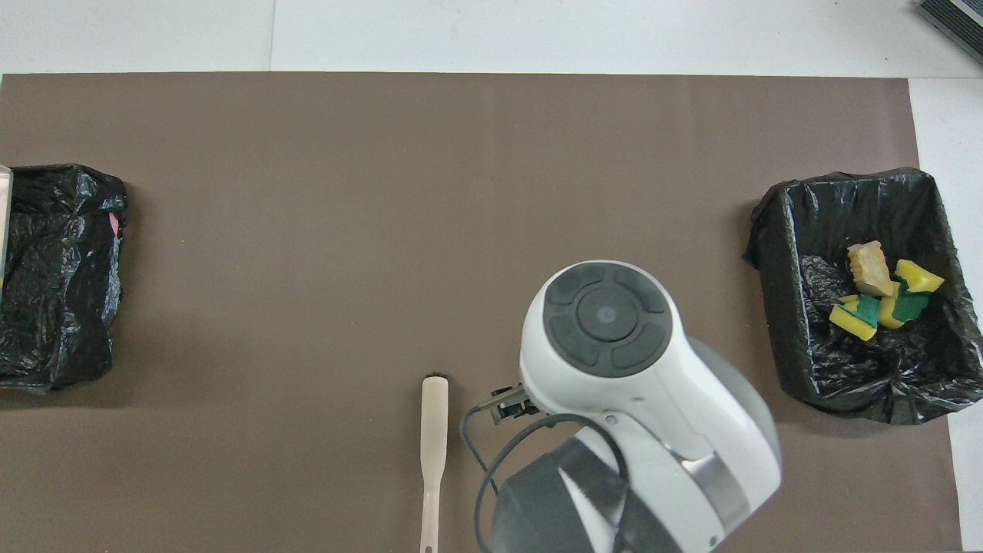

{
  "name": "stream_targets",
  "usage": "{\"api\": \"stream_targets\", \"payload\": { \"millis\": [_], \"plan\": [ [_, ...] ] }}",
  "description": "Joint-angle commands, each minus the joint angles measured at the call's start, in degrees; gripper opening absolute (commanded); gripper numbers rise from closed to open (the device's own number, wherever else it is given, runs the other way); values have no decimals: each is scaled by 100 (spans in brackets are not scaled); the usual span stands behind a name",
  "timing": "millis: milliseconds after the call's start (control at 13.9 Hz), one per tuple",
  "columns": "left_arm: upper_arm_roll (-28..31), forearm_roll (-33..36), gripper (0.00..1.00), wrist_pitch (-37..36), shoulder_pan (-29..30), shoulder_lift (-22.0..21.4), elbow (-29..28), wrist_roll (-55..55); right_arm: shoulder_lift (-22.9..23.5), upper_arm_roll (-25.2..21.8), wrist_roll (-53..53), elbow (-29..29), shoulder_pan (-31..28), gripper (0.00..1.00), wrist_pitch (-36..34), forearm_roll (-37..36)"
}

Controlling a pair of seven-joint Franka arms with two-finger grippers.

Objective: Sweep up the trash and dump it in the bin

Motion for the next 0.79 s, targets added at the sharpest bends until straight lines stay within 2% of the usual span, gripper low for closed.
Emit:
{"api": "stream_targets", "payload": {
  "millis": [0, 287, 503, 718],
  "plan": [
    [-34, 577, 0, -95, 35, -270, -404, -194, -87, 29, -1124, 159, -659, 100, -249, -106],
    [-34, 1561, 0, -314, -158, -351, -493, -582, -167, 3, -2514, 159, -1582, 100, -250, -368],
    [-43, 2361, 0, -332, -193, -359, -301, -626, -158, 3, -3122, 159, -2224, 100, -224, -493],
    [-52, 2417, 0, -271, -220, -403, 41, -626, -158, -85, -3132, 220, -2708, 100, 13, -572]
  ]
}}
